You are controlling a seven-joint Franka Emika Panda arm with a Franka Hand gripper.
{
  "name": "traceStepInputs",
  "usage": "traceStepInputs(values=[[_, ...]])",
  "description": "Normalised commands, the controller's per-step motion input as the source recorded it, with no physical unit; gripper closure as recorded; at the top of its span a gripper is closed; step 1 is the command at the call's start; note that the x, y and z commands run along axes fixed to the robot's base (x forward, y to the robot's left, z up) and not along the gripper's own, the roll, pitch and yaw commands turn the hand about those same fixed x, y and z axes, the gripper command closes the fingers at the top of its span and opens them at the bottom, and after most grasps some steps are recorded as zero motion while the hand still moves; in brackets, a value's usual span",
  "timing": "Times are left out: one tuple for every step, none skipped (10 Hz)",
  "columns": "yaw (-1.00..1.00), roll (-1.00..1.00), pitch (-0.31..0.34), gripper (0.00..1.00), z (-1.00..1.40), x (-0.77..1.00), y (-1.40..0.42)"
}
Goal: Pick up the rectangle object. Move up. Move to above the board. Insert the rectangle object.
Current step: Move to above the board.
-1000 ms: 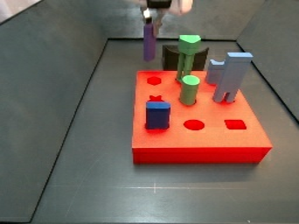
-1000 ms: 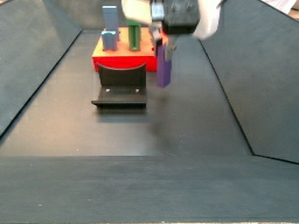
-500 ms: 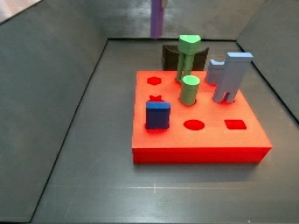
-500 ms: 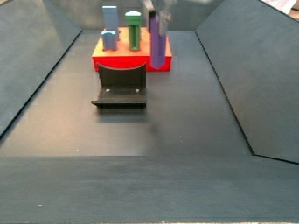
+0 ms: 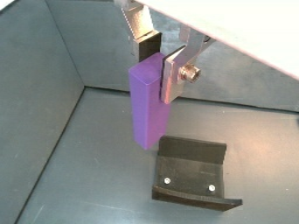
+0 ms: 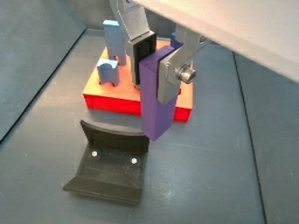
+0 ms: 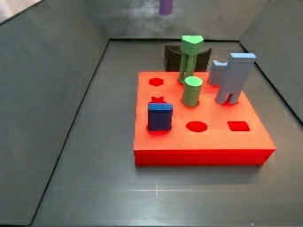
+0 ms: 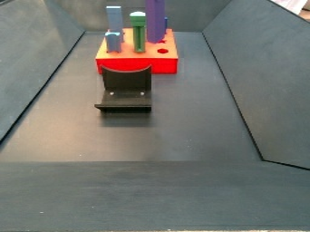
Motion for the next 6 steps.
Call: traceStepInputs(values=[[1.0,0.09,0.085,1.0,0.25,-0.2,-1.0],[1.0,0.09,0.084,1.0,0.25,-0.2,-1.0],[1.0,0.16,0.068,1.0,0.26,-0.21,-1.0],[1.0,0.16,0.069,1.0,0.26,-0.21,-1.0],[1.0,0.19,0.081,1.0,0.26,-0.21,-1.0],[1.0,0.23,0.088,1.0,0.27,-0.21,-1.0]])
